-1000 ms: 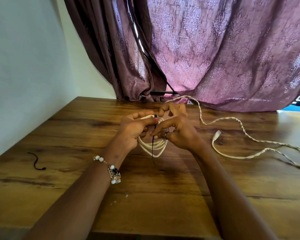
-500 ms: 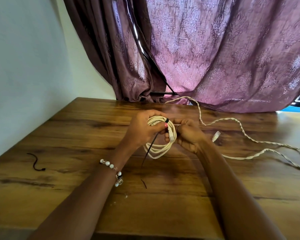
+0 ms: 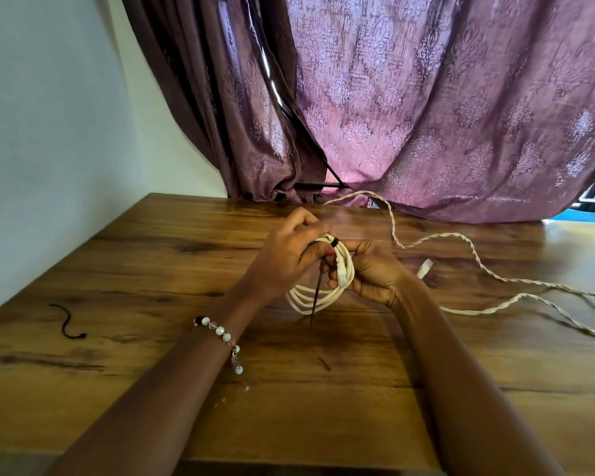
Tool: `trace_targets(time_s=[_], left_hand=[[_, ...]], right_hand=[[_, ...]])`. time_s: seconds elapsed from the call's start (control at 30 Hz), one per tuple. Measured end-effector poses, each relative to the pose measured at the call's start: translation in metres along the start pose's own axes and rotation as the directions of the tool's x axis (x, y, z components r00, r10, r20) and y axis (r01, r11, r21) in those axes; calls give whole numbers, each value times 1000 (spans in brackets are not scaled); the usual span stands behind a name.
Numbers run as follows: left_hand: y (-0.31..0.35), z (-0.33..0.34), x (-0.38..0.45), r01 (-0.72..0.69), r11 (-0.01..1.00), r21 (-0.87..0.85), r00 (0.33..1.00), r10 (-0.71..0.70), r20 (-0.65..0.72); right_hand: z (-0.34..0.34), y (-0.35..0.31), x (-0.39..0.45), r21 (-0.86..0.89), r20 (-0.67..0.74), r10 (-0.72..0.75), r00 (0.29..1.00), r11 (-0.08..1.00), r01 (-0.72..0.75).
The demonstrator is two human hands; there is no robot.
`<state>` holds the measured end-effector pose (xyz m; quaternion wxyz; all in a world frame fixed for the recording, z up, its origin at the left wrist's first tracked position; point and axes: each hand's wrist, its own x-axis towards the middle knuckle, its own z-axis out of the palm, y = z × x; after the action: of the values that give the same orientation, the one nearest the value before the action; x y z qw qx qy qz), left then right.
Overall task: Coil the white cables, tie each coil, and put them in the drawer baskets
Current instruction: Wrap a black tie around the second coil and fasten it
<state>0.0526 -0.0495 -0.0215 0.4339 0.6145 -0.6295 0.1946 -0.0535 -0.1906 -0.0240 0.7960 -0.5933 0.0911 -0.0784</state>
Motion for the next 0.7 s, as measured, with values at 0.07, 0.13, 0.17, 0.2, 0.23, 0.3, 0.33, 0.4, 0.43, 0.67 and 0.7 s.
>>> trace_targets(time_s=[0.07, 0.13, 0.17, 0.2, 0.23, 0.3, 0.33, 0.4, 0.43, 0.67, 0.7], left_hand=[[-3, 0, 0, 11, 1000, -24, 1000, -11, -2], [-6, -1, 0, 39, 998, -40, 999, -40, -15], [-7, -2, 0, 67, 996, -52, 997, -68, -20], [-7, -2, 0, 97, 993, -65, 995, -99, -23], [-7, -3, 0, 126, 989, -80, 991, -128, -21], [-7, -3, 0, 190, 974, -124, 981, -192, -5], [-6, -3, 0, 226, 962, -155, 974, -228, 5], [-5, -4, 0, 298, 932, -207, 953, -302, 11], [-5, -5, 0, 329, 919, -218, 942, -336, 8], [-9, -3, 1, 471, 865, -174, 869, -489, -77], [-10, -2, 1, 486, 852, -195, 855, -510, -98]], right_hand=[[0, 0, 3, -109, -42, -64, 997, 992, 59], [-1, -2, 3, -249, -58, -173, 983, 956, 154], [-3, -4, 2, -261, -62, -204, 977, 948, 181], [-5, -5, 2, -230, -64, -216, 974, 953, 196], [-6, -6, 0, -190, -70, -215, 974, 961, 198], [-7, -8, -1, -168, -104, -238, 966, 961, 219], [-8, -9, -1, -174, -140, -275, 951, 953, 250], [-7, -11, 0, -169, -228, -361, 904, 929, 328], [-6, -13, -1, -187, -261, -401, 878, 913, 362], [16, -19, -7, -524, -125, -653, 747, 683, 509], [20, -19, -7, -581, -86, -674, 733, 632, 513]])
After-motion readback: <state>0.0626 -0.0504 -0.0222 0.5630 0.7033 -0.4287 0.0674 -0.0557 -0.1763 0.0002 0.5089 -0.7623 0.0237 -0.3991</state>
